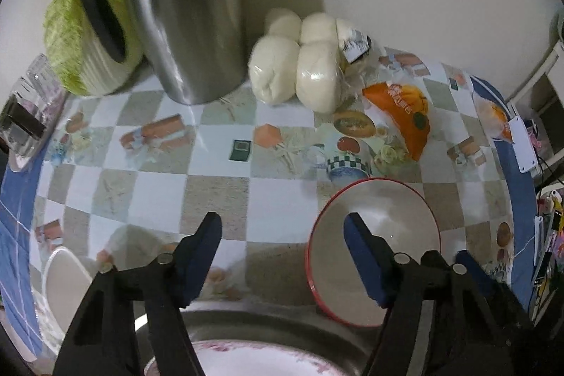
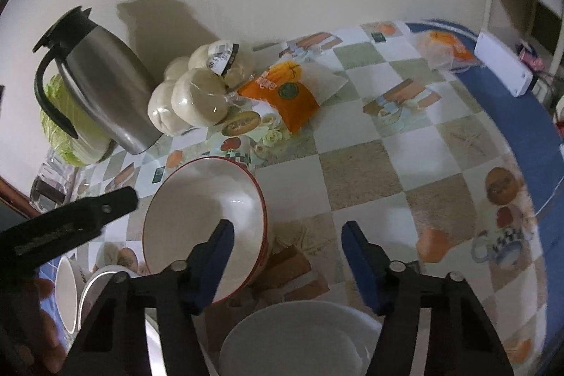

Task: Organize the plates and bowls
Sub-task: 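Close the left tool on the red-rimmed bowl rim while the right tool grips it too, then lift the red-rimmed bowl with both tools and lower it onto the floral plate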

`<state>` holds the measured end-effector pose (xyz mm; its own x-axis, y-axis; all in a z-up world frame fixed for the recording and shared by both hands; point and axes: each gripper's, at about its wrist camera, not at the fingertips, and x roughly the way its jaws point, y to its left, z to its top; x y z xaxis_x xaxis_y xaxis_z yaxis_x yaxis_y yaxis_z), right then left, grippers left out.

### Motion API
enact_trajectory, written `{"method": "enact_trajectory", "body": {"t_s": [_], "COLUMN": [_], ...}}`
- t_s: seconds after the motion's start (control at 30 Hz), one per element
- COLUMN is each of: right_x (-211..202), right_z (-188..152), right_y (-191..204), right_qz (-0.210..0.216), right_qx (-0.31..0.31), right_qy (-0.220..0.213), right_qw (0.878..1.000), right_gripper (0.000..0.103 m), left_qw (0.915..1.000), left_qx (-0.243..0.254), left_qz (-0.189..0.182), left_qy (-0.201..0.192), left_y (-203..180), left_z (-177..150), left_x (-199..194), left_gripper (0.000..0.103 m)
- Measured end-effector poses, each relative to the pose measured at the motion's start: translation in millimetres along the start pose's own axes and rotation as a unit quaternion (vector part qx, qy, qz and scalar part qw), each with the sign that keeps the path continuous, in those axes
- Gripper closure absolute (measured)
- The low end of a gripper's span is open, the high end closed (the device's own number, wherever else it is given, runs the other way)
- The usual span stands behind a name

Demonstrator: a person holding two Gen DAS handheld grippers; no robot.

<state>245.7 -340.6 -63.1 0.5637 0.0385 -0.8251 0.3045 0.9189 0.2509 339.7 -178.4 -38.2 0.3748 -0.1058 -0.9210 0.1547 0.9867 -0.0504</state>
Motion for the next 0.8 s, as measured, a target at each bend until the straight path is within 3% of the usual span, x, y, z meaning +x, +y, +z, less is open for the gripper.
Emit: {"method": "enact_trajectory", "body": {"t_s": [0.03,0.1,0.2,0.3,0.47,0.8], "right_x": [3.7,9.6,16.6,23.0,27.6,13.8], "right_z": [-0.1,-1.4,-3.5,-6.4,-10.0,-6.3], "right_y": [-0.5,-0.4,2.0,7.7,16.0,16.8], "right_qz": [0.005,0.010,0.022,0.034,0.024,0.040], "right_qx": [0.004,0.006,0.007,-0.001,-0.011,-0.007], "right_qy": [0.003,0.010,0.018,0.027,0.028,0.006], "right_qw": [1.000,1.000,1.000,0.999,0.999,0.999], "right_gripper": [0.052,0.056,0.072,0.080,0.081,0.080], "left_qw": [1.0000,0.9998,0.9994,0.9987,0.9978,0.9981], "left_qx": [0.003,0.009,0.011,0.007,0.003,0.000], "left_qz": [0.002,0.005,0.000,-0.014,-0.032,-0.059], "left_qy": [0.006,0.015,0.034,0.050,0.058,0.017], "left_y": [-2.8,-7.4,-12.4,-14.4,-15.9,-8.5], "left_z": [-0.6,-1.9,-6.4,-11.4,-16.7,-16.2], "left_x": [4.8,13.6,27.9,39.1,47.6,20.7], "left_gripper": [0.036,0.047,0.064,0.076,0.086,0.086]}}
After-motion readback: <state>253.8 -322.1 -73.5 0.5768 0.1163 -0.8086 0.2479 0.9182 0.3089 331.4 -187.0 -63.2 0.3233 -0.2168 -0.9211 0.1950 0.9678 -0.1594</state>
